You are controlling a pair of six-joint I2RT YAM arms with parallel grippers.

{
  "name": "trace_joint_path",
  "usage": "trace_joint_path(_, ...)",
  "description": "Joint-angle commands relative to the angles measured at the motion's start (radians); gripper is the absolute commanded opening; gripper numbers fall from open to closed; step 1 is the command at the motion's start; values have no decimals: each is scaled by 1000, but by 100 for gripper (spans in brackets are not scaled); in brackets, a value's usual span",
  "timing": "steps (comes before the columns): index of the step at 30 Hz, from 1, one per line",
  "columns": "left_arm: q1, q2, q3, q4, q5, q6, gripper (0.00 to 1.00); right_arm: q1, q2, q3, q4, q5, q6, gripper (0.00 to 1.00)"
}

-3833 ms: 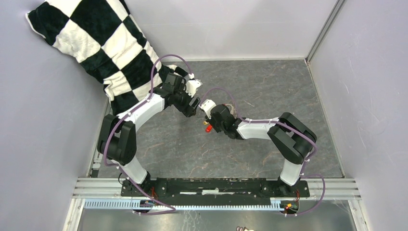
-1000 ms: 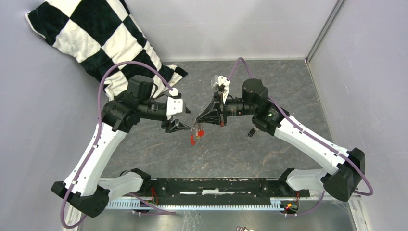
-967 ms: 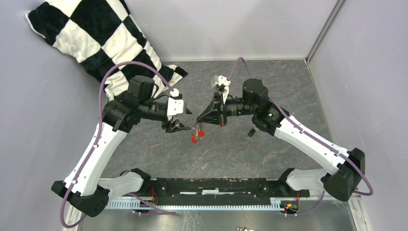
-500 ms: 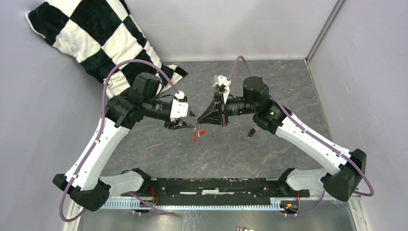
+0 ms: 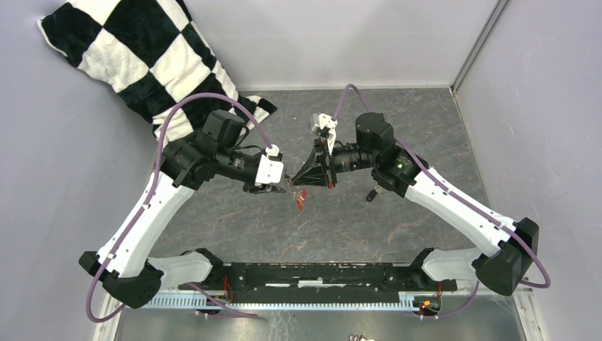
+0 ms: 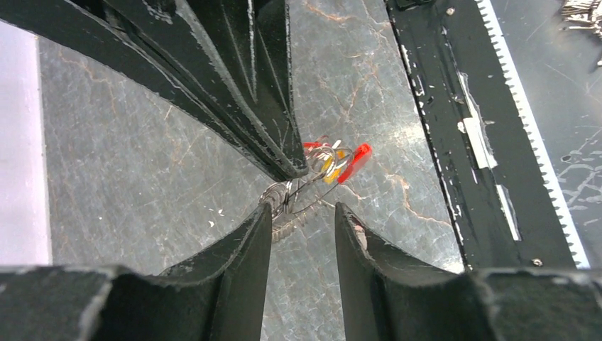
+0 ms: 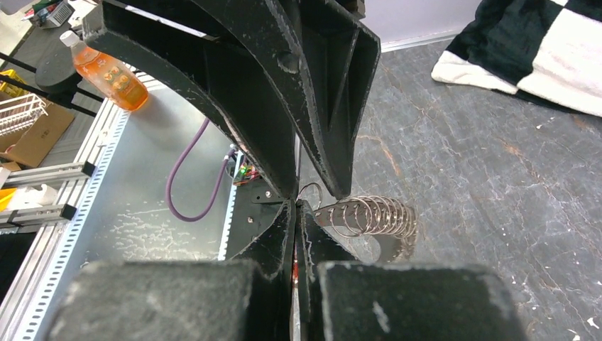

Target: Put the keys on the keyring

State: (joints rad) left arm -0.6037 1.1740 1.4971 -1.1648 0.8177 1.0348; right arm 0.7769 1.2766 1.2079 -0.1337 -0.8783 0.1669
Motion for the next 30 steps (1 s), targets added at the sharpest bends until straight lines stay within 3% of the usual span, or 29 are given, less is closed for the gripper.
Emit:
trace_joint_path(1,-8,-5,23,58,-25,41,43,5,-1,53,18,-22,-24,0)
trace_joint_path(5,-11,-4,27,62,-20,42,35,4,3,55,13,-16,-29,0)
trace_joint_path(13,-36,7,20,84,-8,12,31,11,4,48,34,-16,-14,0)
trace_joint_path(19,-48,4,-6,86,-43,31,5,12,-11,48,41,-15,-8,0)
trace_joint_path(24,-49,-29,-36,106,-55,50,2,7,-60,39,24,28,-35,0)
trace_joint_path(25,-48,-41,-45,121,-53,44,2,4,-68,41,7,41,-51,4)
trace_joint_path(27,-49,-62,-60,149,-43,41,2,-2,-95,34,-25,78,-79,27)
trace_joint_path(30,-49,-115,-97,227,-2,41,2,-8,-154,0,-52,133,-132,49)
